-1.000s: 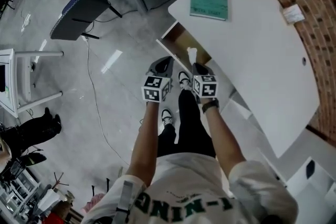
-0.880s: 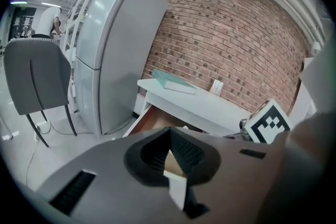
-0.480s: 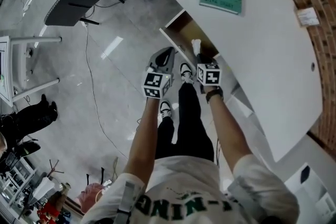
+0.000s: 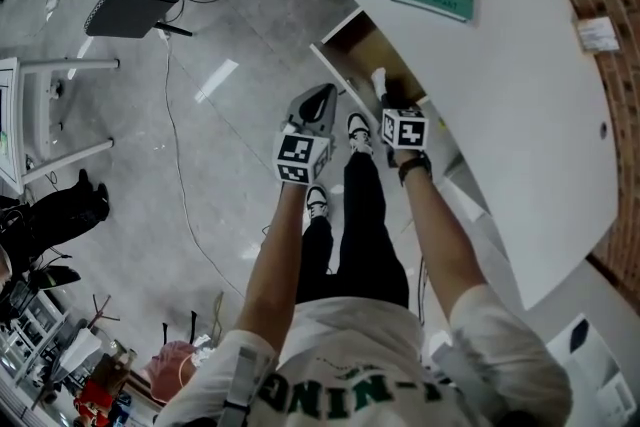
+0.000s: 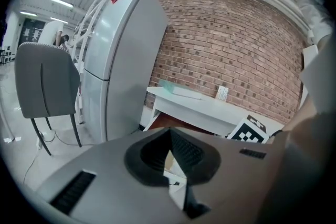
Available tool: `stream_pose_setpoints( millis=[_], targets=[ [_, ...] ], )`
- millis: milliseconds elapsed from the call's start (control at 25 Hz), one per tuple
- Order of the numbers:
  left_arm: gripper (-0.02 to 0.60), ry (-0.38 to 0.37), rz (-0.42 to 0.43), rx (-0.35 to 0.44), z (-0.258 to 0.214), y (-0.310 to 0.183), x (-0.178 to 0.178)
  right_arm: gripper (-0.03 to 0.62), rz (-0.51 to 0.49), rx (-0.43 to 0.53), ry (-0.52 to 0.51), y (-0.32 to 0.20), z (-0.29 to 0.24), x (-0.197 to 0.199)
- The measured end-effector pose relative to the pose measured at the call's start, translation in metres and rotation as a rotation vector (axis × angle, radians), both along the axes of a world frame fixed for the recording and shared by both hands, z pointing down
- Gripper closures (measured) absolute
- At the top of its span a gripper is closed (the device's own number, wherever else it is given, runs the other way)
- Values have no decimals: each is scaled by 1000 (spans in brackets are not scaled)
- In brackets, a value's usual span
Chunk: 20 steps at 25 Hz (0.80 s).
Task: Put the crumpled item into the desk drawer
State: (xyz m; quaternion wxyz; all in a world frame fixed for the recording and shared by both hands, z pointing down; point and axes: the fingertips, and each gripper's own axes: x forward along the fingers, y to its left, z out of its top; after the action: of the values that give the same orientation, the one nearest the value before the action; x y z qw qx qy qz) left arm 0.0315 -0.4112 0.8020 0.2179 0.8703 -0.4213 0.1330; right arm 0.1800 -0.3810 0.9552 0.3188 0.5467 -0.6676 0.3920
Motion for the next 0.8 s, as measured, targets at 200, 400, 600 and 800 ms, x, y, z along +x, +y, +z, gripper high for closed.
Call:
stream_pose_setpoints(
  millis=[200,400,600,800],
  targets=[
    [584,5,-4,0,-9,3,-5,492,14,16,-20,4,-13,-7],
    [584,-38,10,13,-31,11,-14,477,26,62,-41,13,-48,-14],
    [584,-49,19,22,-61,21,-22,476,26,146,-28,16,-97,-14],
    [584,-46,13,52,-107,35,-35,477,38,254,-21,23,-164,-18]
  ],
)
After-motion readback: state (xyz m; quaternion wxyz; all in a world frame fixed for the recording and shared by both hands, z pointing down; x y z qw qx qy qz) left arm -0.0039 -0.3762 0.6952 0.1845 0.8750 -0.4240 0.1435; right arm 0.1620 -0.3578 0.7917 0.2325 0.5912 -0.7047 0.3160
